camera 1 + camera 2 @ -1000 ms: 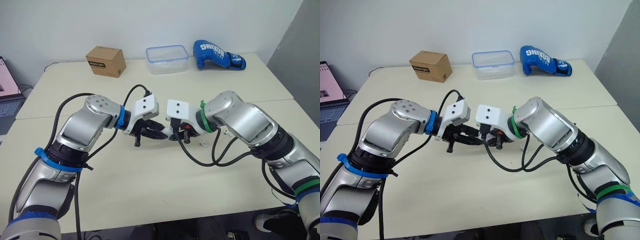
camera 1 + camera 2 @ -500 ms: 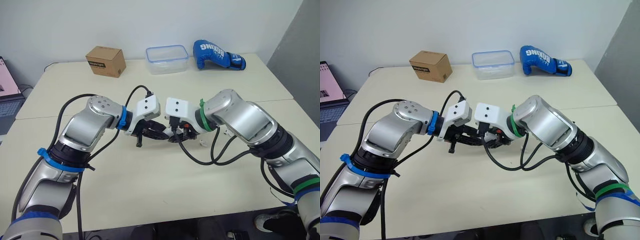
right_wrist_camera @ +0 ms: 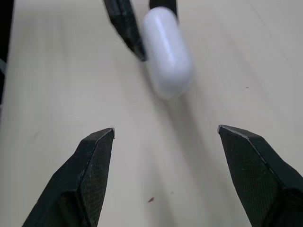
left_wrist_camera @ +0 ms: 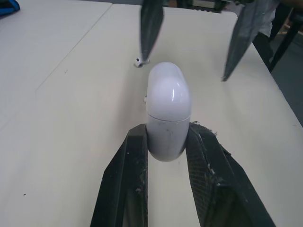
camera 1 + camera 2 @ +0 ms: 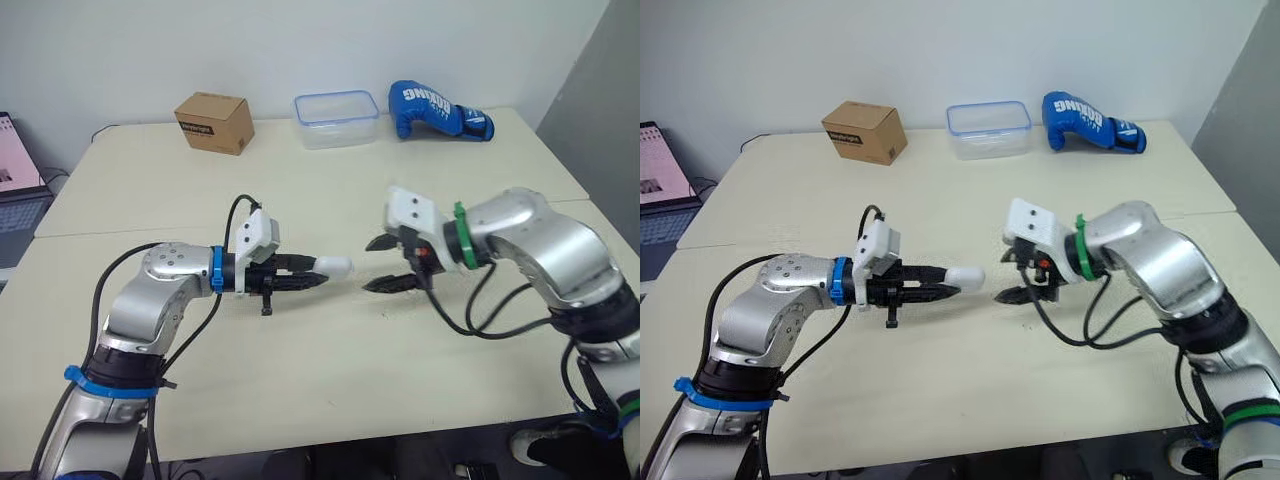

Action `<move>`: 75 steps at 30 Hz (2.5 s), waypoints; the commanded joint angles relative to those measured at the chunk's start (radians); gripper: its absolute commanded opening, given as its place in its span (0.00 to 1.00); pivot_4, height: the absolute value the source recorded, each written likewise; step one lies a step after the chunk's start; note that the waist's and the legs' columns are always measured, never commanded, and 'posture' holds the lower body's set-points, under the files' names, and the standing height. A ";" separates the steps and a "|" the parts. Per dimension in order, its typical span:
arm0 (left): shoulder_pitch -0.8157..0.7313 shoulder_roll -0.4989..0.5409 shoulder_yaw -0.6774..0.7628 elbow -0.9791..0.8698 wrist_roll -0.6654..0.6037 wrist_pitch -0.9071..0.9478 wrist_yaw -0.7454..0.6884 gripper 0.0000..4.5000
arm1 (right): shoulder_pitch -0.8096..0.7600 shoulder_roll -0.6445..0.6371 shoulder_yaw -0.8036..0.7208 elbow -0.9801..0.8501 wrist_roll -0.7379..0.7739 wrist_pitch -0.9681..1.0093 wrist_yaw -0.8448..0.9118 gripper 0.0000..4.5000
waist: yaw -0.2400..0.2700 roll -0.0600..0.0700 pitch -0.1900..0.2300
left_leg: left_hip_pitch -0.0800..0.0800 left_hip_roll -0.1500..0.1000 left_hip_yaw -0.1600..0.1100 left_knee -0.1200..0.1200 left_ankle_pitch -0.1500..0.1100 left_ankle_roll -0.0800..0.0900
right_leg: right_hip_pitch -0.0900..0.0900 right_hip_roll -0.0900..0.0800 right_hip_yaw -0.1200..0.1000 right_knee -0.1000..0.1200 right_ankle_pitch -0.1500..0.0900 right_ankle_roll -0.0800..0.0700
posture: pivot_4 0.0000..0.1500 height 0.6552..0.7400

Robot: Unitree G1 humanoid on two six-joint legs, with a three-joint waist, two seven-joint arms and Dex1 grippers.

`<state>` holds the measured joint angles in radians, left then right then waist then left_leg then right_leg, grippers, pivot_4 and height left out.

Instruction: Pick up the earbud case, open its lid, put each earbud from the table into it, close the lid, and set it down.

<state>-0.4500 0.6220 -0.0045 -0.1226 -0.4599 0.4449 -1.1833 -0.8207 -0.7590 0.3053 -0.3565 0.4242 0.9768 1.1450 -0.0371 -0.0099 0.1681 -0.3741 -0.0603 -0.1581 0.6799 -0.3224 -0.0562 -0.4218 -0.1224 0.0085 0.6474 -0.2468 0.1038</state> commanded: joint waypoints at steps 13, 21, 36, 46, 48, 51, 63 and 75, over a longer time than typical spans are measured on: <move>0.088 -0.095 0.069 0.006 -0.086 -0.156 0.006 0.17 | 0.102 -0.023 -0.207 -0.096 0.224 0.067 -0.062 0.81 | 0.006 0.000 0.000 | 0.000 0.000 0.000 0.000 0.000 0.000 | 0.001 0.000 0.000 0.000 0.000 0.000 | 1.00 0.89; 0.085 -0.095 0.058 -0.015 -0.129 -0.110 -0.005 0.17 | 0.054 0.080 -0.161 -0.053 0.196 0.029 -0.186 0.81 | 0.005 0.000 0.000 | 0.001 0.000 0.000 0.000 0.000 0.000 | 0.001 0.000 0.000 0.000 0.000 0.000 | 1.00 0.89; 0.105 -0.096 0.037 -0.062 -0.147 -0.077 0.007 0.17 | -0.001 0.192 -0.116 0.034 0.166 0.025 -0.270 0.81 | 0.004 0.000 0.000 | 0.001 0.000 0.000 0.000 0.000 0.000 | 0.001 0.000 0.000 0.000 0.000 -0.001 | 1.00 0.89; 0.125 -0.082 0.036 -0.103 -0.163 -0.052 0.009 0.17 | -0.018 0.192 -0.105 0.077 0.144 0.017 -0.271 0.81 | 0.004 0.000 0.000 | 0.001 0.000 0.000 0.000 0.000 0.000 | 0.001 0.000 0.000 0.000 0.000 -0.001 | 1.00 0.89; 0.129 -0.078 0.035 -0.104 -0.162 -0.053 0.006 0.17 | -0.026 0.200 -0.113 0.084 0.145 0.017 -0.274 0.81 | 0.004 0.000 0.000 | 0.001 0.000 0.000 0.000 0.000 0.000 | 0.001 0.000 0.000 0.000 0.000 -0.001 | 1.00 0.89; 0.134 -0.075 0.034 -0.103 -0.160 -0.055 0.004 0.17 | -0.036 0.206 -0.124 0.088 0.150 0.019 -0.273 0.81 | 0.004 0.000 0.000 | 0.001 0.000 0.000 0.000 0.000 0.000 | 0.001 0.000 0.000 0.000 0.000 -0.001 | 1.00 0.89; 0.141 -0.074 0.032 -0.094 -0.148 -0.066 -0.008 0.17 | -0.053 0.220 -0.146 0.091 0.170 0.033 -0.271 0.81 | 0.004 0.000 0.000 | 0.001 0.000 0.000 0.000 0.000 0.000 | 0.001 0.000 0.000 0.000 0.000 -0.001 | 1.00 0.89; 0.116 -0.027 0.103 0.012 -0.137 -0.105 -0.008 0.17 | -0.144 0.009 -0.171 0.140 0.210 0.051 -0.109 0.81 | 0.005 0.000 0.000 | 0.001 0.000 0.000 0.000 0.000 0.000 | 0.001 0.000 0.000 -0.001 0.000 -0.001 | 1.00 0.89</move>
<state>-0.3167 0.5781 0.0628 -0.1086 -0.5900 0.3652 -1.1757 -0.9574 -0.7055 0.1179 -0.2293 0.6753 1.0503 1.0051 -0.0323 -0.0101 0.1677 -0.3732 -0.0602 -0.1583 0.6796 -0.3224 -0.0562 -0.4207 -0.1220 0.0081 0.6468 -0.2464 0.1032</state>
